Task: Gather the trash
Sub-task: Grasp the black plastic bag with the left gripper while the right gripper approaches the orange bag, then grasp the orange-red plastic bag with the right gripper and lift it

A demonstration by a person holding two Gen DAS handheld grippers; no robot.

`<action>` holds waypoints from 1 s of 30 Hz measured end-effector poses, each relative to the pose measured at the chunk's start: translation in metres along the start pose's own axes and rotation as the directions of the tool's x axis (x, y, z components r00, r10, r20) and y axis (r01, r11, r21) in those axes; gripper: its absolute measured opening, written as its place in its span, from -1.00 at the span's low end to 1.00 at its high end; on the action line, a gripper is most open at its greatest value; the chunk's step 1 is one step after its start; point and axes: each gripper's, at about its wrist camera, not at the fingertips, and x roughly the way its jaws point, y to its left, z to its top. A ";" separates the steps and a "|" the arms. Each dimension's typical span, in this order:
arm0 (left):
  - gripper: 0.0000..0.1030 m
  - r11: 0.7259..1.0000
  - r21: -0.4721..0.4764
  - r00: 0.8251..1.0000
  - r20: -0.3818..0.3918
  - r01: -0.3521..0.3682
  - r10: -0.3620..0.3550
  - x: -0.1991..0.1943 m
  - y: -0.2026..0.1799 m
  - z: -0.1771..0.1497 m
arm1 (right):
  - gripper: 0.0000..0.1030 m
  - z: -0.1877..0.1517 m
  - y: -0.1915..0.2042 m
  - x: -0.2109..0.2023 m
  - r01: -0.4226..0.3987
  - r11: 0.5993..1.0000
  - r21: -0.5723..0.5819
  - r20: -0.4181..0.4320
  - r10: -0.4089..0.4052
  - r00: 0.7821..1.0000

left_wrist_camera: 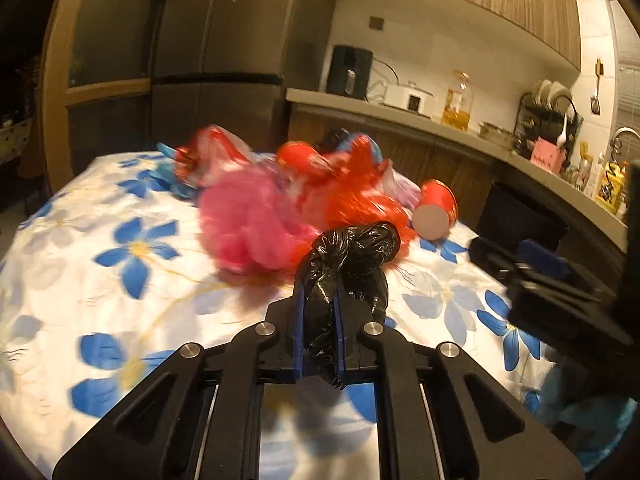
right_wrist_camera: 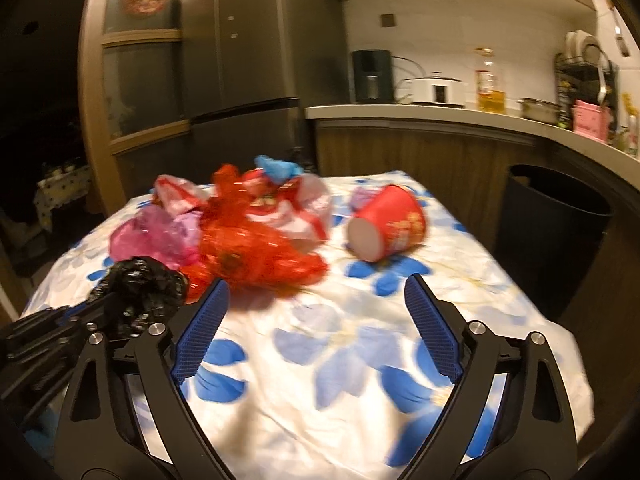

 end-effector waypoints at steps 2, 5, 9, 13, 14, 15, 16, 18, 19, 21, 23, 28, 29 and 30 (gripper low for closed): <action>-0.78 1.000 -0.028 1.000 0.014 -0.015 0.015 -0.008 0.011 0.001 | 0.64 0.002 0.011 0.012 -0.038 0.999 -0.013 -0.002 0.038 0.999; -0.78 0.998 -0.058 0.999 0.024 -0.028 0.030 -0.015 0.023 0.001 | 0.59 0.005 0.026 0.030 -0.072 0.997 -0.027 -0.013 0.072 0.997; -0.78 0.996 -0.077 0.998 0.025 -0.051 0.053 -0.018 0.035 0.003 | 0.53 0.009 0.039 0.059 -0.100 0.995 -0.018 -0.054 0.099 0.994; -0.78 0.994 -0.092 0.997 0.024 -0.066 0.068 -0.021 0.042 0.004 | 0.39 0.010 0.044 0.076 -0.115 0.993 -0.001 -0.086 0.115 0.990; -0.78 0.993 -0.093 0.997 0.024 -0.069 0.071 -0.021 0.043 0.004 | 0.26 0.009 0.045 0.080 -0.121 0.993 -0.001 -0.096 0.120 0.988; -0.78 0.993 -0.096 0.997 0.021 -0.072 0.074 -0.020 0.045 0.004 | 0.13 0.008 0.047 0.082 -0.129 0.992 -0.006 -0.108 0.127 0.986; -0.78 0.993 -0.099 0.997 0.018 -0.071 0.073 -0.020 0.046 0.004 | 0.06 0.007 0.048 0.083 -0.136 0.991 -0.012 -0.114 0.134 0.984; -0.78 0.993 -0.103 0.998 0.008 -0.065 0.066 -0.017 0.047 0.003 | -0.18 0.004 0.050 0.083 -0.138 0.990 -0.031 -0.118 0.133 0.984; -0.78 0.993 -0.102 0.998 0.003 -0.058 0.059 -0.017 0.045 0.002 | -0.23 0.003 0.050 0.081 -0.141 0.989 -0.040 -0.114 0.136 0.984; -0.78 0.994 -0.096 0.999 -0.001 -0.047 0.047 -0.016 0.041 0.001 | -0.39 0.001 0.049 0.075 -0.140 0.989 -0.052 -0.103 0.134 0.986; -0.78 0.996 -0.086 1.000 -0.006 -0.029 0.029 -0.013 0.036 0.001 | -0.45 0.000 0.046 0.068 -0.135 0.989 -0.055 -0.090 0.130 0.987; -0.78 0.998 -0.059 1.000 -0.017 0.009 -0.010 -0.011 0.020 -0.002 | -0.49 0.003 0.031 0.044 -0.121 0.992 -0.036 -0.046 0.120 0.992; -0.78 0.999 -0.053 1.000 -0.017 0.014 -0.014 -0.012 0.017 -0.002 | -0.49 0.004 0.028 0.039 -0.118 0.993 -0.033 -0.037 0.116 0.993; -0.78 0.999 -0.043 1.000 -0.017 0.021 -0.022 -0.012 0.013 -0.002 | -0.49 0.005 0.024 0.035 -0.113 0.993 -0.030 -0.029 0.112 0.993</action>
